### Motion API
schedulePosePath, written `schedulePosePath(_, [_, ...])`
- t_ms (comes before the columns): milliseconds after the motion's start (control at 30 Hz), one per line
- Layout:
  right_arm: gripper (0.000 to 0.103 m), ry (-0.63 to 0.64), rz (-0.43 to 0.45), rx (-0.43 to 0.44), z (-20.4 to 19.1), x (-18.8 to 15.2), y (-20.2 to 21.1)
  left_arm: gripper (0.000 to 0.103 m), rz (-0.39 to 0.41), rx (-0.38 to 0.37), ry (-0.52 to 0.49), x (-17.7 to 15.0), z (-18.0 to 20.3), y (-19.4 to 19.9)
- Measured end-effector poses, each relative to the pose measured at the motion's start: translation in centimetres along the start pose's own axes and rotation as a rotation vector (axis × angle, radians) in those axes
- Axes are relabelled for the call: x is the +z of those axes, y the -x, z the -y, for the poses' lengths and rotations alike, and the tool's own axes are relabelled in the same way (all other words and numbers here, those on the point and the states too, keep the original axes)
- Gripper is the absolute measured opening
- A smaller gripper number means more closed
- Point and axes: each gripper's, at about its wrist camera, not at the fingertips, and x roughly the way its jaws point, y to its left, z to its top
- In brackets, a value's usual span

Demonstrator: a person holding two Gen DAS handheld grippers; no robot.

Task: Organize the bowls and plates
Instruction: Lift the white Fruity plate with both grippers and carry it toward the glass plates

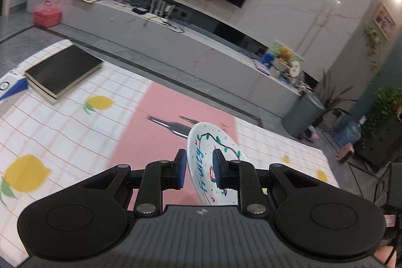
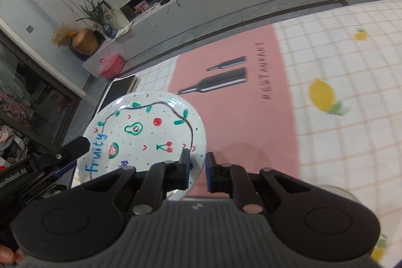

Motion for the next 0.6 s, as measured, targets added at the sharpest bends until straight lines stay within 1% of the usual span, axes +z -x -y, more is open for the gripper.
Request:
schedulePosePath(133, [0.01,-0.034,0.019,-0.017,2.7,-1.2,2.6,0.024,-0.016,-0.054,-0.001,-1.9,2.2,0.1])
schedulePosePath(233, [0.009,-0.07,0.026,-0.024,5.0,-2.3,4.3,0.024,-0.047,-0.082,0.005,-3.4,3.2,-0.5])
schedulePosePath(367, [0.008,-0.103,0.037,-0.063,7.8,-3.8,5.9,0.024,-0.107,-0.096,0.008,-5.5,4.3,-1.8])
schedulePosePath(467, [0.006,-0.122,0.037,-0.087,9.7,-4.9,6.8,0.024,-0.137,-0.109,0.017,-7.3,5.0,-2.6])
schedulePosePath(533, [0.004,-0.138,0.025,-0.104,11.0,-5.4,7.0,0.024,-0.15,-0.112,0.002,-8.4,5.7,-3.1])
schedulePosePath(600, [0.003,-0.148,0.022,-0.134,12.1,-5.8,7.1,0.024,-0.182,-0.114,0.004,-9.3,6.0,-4.0])
